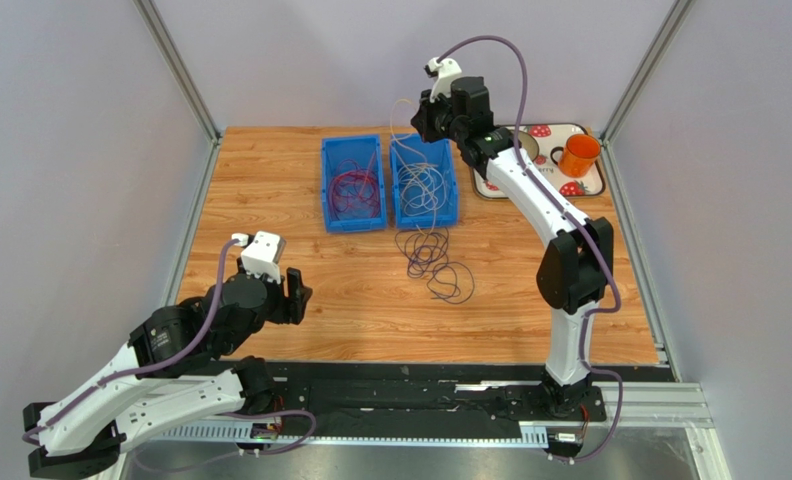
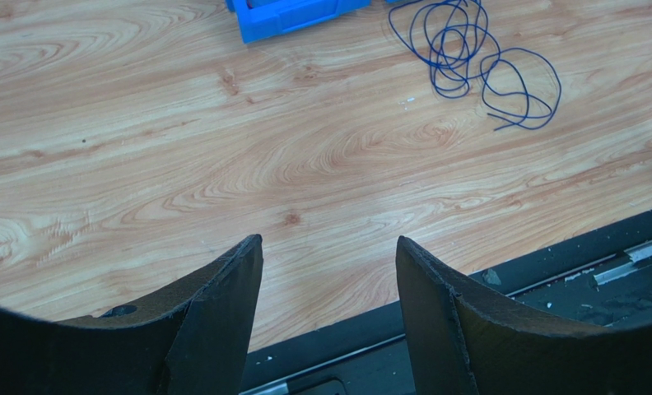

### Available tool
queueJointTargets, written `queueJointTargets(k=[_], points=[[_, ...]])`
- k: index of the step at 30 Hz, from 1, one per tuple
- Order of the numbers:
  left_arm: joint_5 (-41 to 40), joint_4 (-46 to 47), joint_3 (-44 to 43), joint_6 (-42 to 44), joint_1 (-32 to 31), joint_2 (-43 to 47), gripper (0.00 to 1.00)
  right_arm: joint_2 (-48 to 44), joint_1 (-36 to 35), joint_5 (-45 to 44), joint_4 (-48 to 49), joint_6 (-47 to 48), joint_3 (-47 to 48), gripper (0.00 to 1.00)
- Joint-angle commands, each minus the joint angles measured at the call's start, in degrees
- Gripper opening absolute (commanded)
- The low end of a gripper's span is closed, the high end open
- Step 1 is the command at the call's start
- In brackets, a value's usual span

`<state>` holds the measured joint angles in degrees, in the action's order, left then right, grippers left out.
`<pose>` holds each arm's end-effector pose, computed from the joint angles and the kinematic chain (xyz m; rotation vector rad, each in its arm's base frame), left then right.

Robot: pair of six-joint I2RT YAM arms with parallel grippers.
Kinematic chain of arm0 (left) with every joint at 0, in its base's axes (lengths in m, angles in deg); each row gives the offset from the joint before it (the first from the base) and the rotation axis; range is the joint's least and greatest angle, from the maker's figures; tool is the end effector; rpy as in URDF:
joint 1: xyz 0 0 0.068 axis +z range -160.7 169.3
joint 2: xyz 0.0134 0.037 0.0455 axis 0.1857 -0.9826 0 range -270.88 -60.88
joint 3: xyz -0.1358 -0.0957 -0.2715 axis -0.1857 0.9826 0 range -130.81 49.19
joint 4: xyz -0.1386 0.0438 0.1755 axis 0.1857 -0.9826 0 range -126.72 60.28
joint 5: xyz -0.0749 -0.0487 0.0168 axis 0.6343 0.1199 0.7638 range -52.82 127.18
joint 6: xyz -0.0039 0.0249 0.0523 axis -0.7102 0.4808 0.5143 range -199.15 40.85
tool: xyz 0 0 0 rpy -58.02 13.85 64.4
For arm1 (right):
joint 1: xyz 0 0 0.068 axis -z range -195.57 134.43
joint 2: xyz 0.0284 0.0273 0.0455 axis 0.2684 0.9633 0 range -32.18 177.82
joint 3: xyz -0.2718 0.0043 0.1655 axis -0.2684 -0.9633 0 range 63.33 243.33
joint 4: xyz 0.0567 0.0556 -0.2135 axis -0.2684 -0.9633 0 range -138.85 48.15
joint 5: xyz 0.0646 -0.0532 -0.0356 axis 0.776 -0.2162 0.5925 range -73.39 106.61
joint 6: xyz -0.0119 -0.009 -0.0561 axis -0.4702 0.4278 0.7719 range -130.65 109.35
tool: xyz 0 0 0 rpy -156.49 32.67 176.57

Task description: Untangle the cables

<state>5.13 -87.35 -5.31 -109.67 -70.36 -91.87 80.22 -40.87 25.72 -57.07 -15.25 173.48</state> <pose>0.0248 0.0011 0.3506 0.2146 2.0746 -0.3564 0.4122 0.2021 0.4180 -0.4505 1.8492 0.5058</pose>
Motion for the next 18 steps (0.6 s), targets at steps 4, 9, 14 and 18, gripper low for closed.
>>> queueJointTargets(k=[4, 9, 14, 18], points=[[-0.56, 0.76, -0.43, 0.99, -0.2, -1.1, 0.69, 6.95, 1.3, -5.39, 3.19, 0.3, 2.78, 0.0], [-0.73, 0.67, -0.43, 0.82, -0.2, -1.1, 0.69, 11.26, 2.36, -12.17, -2.26, -2.78, 7.45, 0.0], [-0.73, 0.59, -0.43, 0.82, -0.11, -1.27, 0.69, 14.16, 2.45, -13.23, -6.65, -3.93, 9.99, 0.08], [-0.64, 0.59, -0.43, 0.82, -0.2, -1.27, 0.69, 13.2, 2.53, -16.04, -9.73, -4.8, 11.84, 0.56]])
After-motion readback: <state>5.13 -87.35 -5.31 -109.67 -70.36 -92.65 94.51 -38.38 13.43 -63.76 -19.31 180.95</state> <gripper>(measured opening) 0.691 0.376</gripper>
